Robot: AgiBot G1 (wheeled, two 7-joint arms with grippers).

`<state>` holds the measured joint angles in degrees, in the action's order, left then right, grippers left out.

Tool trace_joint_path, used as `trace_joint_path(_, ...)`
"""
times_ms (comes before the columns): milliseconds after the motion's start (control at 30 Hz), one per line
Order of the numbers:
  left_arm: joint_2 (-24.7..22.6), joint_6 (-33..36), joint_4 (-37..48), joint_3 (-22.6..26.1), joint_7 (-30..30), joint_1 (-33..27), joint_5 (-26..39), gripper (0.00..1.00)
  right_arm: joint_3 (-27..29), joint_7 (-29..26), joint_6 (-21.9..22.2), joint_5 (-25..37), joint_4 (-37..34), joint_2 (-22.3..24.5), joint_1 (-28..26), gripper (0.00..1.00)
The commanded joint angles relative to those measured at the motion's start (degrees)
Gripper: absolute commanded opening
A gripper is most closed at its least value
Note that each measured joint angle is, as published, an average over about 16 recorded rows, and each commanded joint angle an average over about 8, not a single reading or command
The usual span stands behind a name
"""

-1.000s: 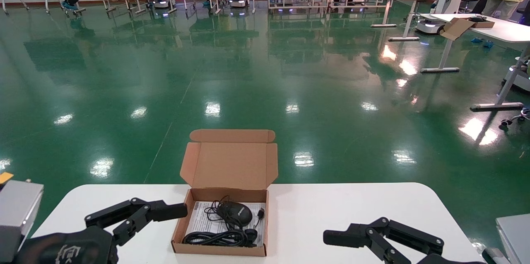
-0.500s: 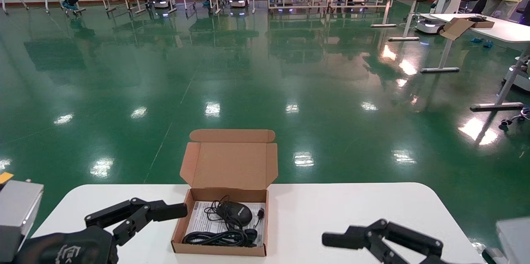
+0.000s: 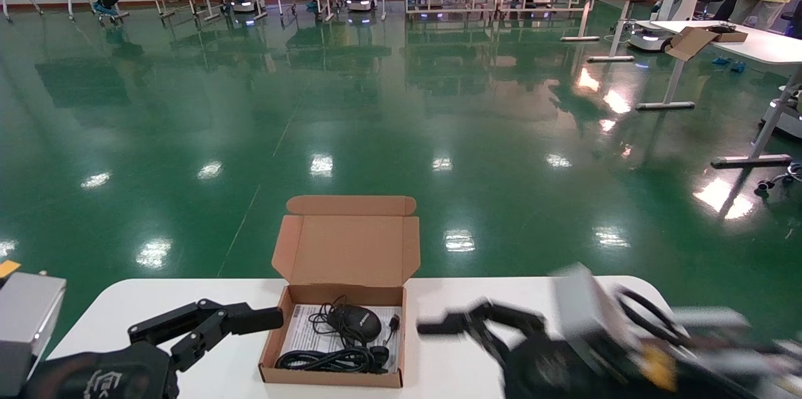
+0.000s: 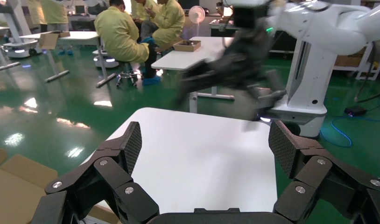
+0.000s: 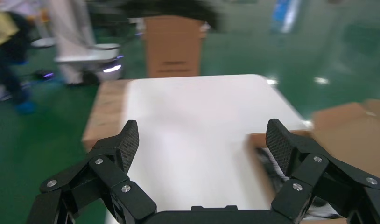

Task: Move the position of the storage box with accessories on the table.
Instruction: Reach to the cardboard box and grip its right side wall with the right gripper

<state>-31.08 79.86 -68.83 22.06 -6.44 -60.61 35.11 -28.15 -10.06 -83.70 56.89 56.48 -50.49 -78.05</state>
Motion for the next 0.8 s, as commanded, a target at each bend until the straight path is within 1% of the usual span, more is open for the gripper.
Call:
trace_joint_path(33, 0.0, 0.0, 0.0, 0.0, 0.0, 0.0, 0.0, 1.00, -1.1, 1.1, 2.1, 2.5, -4.1, -3.2, -2.0, 1.00)
trace_joint_path(233, 0.0, 0.0, 0.0, 0.0, 0.0, 0.0, 0.0, 1.00, -3.2, 6.1, 9.1, 7.8, -16.1, -12.0, -5.7, 1.00)
trace_joint_path(433, 0.0, 0.0, 0.0, 0.0, 0.0, 0.0, 0.0, 1.00, -3.6, 11.0, 17.9, 10.4, -27.5, -19.0, -7.2, 1.00)
trace_joint_path(633, 0.0, 0.0, 0.0, 0.0, 0.0, 0.0, 0.0, 1.00, -2.5, 14.0, 26.7, 10.2, -36.8, -23.9, -7.4, 1.00)
trace_joint_path(800, 0.0, 0.0, 0.0, 0.0, 0.0, 0.0, 0.0, 1.00, -1.9, 15.4, 31.1, 9.5, -41.9, -26.0, -7.1, 1.00)
